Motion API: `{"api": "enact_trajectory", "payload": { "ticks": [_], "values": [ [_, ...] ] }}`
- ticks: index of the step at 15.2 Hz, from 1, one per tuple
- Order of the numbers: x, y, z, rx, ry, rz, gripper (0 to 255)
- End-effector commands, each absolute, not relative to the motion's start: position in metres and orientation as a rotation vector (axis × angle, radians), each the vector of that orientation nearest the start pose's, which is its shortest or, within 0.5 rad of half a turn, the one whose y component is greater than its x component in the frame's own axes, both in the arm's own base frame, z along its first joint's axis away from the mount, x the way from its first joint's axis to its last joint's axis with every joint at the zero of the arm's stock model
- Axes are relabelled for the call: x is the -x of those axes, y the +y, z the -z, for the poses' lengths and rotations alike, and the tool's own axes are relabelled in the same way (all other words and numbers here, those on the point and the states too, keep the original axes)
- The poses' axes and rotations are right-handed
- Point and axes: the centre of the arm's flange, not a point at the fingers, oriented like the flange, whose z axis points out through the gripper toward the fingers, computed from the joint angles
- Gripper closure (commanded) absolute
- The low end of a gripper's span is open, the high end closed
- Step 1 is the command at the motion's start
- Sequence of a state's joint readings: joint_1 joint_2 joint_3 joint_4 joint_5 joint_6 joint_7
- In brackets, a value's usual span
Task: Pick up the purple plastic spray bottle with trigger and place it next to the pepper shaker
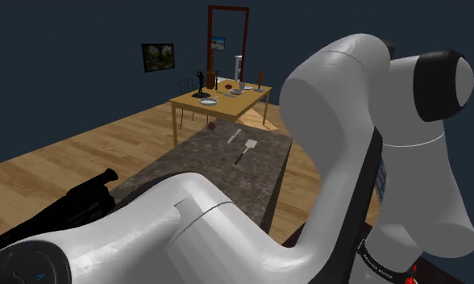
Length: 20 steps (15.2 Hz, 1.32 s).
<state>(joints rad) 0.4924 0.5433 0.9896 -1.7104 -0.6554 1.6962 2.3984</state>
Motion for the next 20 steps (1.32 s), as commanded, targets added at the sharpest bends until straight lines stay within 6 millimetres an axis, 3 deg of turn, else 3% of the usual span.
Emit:
{"api": "enact_trajectory", "payload": {
  "ticks": [1,10,17,18,20],
  "values": [
    [-0.178,0.595,-0.356,3.082,1.186,0.442,255],
    [-0.178,0.595,-0.31,3.082,1.186,0.442,255],
    [-0.178,0.595,-0.31,3.082,1.186,0.442,255],
    [-0.178,0.595,-0.31,3.082,1.186,0.442,0],
    [-0.178,0.595,-0.31,3.082,1.186,0.442,0]
  ]
}}
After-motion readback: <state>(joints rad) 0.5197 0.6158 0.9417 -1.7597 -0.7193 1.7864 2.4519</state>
